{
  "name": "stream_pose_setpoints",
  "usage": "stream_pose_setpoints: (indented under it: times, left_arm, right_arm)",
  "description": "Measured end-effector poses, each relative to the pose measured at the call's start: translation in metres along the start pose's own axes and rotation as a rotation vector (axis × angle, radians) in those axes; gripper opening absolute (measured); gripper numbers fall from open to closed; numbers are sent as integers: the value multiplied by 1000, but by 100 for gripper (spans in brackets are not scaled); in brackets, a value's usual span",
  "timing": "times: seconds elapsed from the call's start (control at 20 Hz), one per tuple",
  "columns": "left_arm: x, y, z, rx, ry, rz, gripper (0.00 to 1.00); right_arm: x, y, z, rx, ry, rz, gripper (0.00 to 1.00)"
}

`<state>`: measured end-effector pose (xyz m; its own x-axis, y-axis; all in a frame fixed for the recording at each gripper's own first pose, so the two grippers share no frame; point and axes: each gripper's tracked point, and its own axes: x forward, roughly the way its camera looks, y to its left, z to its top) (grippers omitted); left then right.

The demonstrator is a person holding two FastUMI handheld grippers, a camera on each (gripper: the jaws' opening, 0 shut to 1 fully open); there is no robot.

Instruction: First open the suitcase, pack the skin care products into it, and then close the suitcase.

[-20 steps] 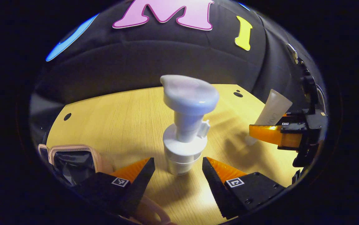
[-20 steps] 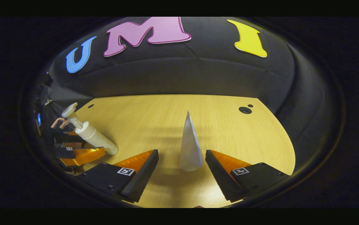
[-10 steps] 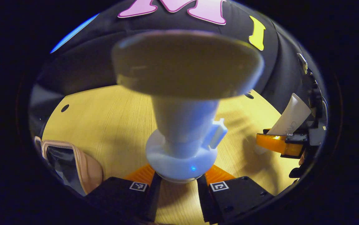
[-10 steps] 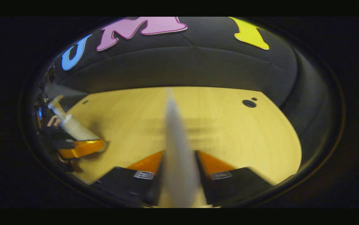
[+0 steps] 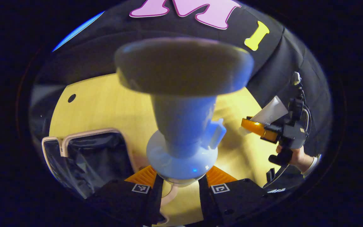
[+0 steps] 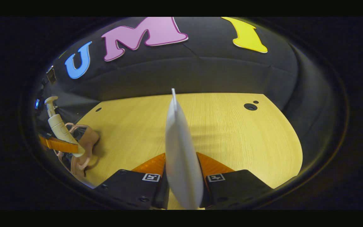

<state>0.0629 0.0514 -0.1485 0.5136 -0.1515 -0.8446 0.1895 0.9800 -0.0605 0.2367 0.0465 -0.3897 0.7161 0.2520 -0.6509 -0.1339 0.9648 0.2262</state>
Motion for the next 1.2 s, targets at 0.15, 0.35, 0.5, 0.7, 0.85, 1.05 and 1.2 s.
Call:
stream_pose_setpoints:
  times: [0.15, 0.35, 0.5, 0.7, 0.85, 1.05, 1.2]
  left_arm:
    - [-37, 65, -46, 40, 160, 113, 55]
    - [-43, 117, -119, -100, 415, 136, 56]
    - [-23, 162, -164, -140, 580, 187, 55]
    - [8, 174, -199, -210, 636, 170, 56]
    - [10, 174, -196, -200, 583, 142, 56]
    - [-8, 170, -186, -187, 440, 111, 63]
    - [-45, 166, -169, -147, 284, 62, 59]
  right_arm:
    - [-23, 23, 9, 6, -35, 23, 43]
    - [-46, 69, 18, 9, -72, 69, 39]
    - [-61, 98, 15, -2, -80, 88, 39]
    - [-85, 125, 7, -4, -70, 92, 39]
    - [-97, 143, -1, -26, -55, 90, 39]
    - [-105, 196, -6, -40, -18, 152, 38]
    - [-97, 244, -26, -43, 82, 226, 39]
